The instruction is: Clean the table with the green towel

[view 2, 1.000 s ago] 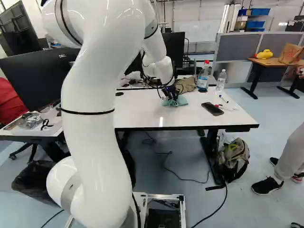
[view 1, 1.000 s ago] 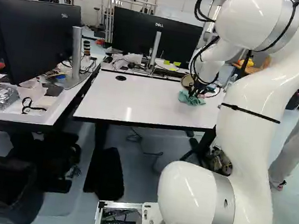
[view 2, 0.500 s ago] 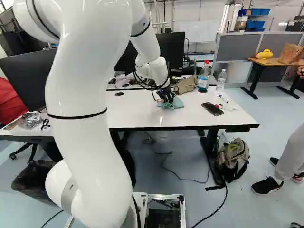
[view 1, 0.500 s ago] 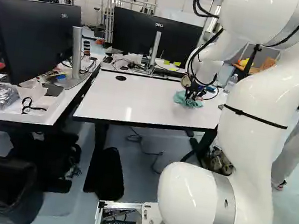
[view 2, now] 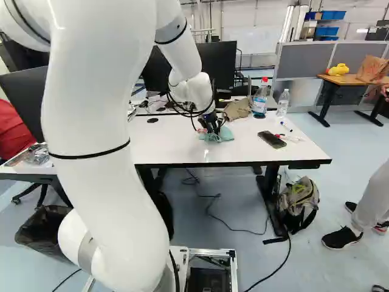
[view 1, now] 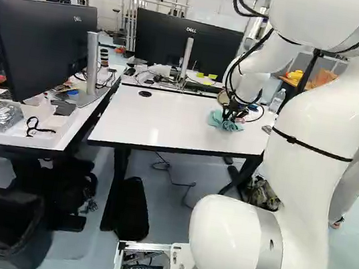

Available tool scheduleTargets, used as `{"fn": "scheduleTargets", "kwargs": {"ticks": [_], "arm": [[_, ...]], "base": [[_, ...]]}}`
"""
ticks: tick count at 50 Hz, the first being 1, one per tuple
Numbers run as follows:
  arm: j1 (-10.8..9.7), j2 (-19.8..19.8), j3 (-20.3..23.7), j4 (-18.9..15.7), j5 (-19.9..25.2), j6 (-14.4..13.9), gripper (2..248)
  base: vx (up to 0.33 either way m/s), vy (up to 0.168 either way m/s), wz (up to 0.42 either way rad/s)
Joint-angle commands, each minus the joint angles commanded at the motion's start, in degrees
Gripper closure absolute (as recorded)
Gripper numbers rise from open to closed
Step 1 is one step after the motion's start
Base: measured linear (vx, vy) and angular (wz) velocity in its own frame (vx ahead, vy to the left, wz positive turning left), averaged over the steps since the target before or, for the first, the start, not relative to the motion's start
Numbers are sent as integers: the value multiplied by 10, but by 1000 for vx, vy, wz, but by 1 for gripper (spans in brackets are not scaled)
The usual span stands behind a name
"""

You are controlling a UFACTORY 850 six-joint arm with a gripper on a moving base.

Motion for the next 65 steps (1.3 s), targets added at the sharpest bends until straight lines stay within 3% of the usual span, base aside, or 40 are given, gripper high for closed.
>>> {"fn": "scheduleTargets", "kwargs": {"ticks": [35,65], "arm": [[58,14,-39,0,0,0,204],[112,44,-16,0,0,0,204]], "base": [[0,0,0],[0,0,0]]}}
